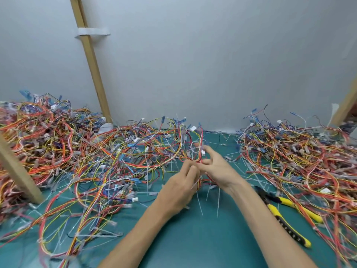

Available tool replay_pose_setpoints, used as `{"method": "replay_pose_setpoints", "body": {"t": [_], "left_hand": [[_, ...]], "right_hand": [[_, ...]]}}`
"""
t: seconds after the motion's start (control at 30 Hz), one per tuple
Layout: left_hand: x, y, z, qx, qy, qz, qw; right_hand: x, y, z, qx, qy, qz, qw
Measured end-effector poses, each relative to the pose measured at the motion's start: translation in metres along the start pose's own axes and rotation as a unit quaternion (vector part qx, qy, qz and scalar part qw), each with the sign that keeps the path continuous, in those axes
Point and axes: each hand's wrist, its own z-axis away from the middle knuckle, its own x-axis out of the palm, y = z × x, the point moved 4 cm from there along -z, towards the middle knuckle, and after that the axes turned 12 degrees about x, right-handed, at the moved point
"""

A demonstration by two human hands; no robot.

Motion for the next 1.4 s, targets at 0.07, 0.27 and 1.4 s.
{"method": "replay_pose_setpoints", "body": {"t": [0.07, 0.27, 1.4], "left_hand": [[-0.004, -0.004, 0.002, 0.01, 0.003, -0.037, 0.999], [-0.02, -0.054, 0.024, -0.16, -0.01, -0.097, 0.982], [-0.004, 0.0, -0.021, -0.269, 0.058, 0.302, 0.912]], "right_hand": [[-0.002, -0.002, -0.001, -0.009, 0.035, -0.046, 0.998], [-0.023, -0.011, 0.005, -0.047, 0.075, -0.084, 0.992], [-0.054, -0.047, 0.024, -0.036, -0.135, -0.059, 0.988]]}}
